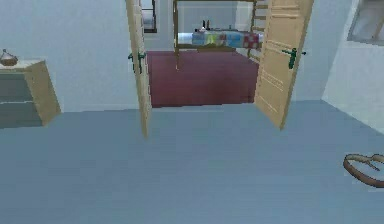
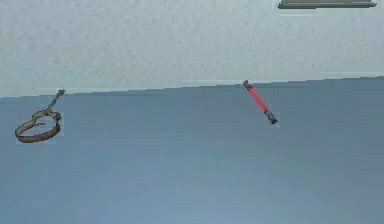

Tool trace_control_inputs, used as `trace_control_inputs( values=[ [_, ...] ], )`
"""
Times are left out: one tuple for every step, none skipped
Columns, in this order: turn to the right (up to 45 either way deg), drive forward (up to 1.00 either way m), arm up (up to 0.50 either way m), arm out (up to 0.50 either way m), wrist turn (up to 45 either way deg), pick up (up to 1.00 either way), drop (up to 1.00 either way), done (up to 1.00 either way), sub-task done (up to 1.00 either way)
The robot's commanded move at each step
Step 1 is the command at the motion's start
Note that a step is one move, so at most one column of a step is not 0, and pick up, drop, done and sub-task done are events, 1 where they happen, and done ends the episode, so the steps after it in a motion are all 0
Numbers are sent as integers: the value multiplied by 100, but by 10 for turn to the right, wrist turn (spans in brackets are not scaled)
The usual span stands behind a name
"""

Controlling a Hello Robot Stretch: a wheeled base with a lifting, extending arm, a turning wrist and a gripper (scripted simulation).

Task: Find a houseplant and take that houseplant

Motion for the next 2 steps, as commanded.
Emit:
trace_control_inputs(
  values=[
    [0, 100, 0, 0, 0, 0, 0, 0, 0],
    [30, 0, 0, 0, 0, 0, 0, 0, 0]
  ],
)
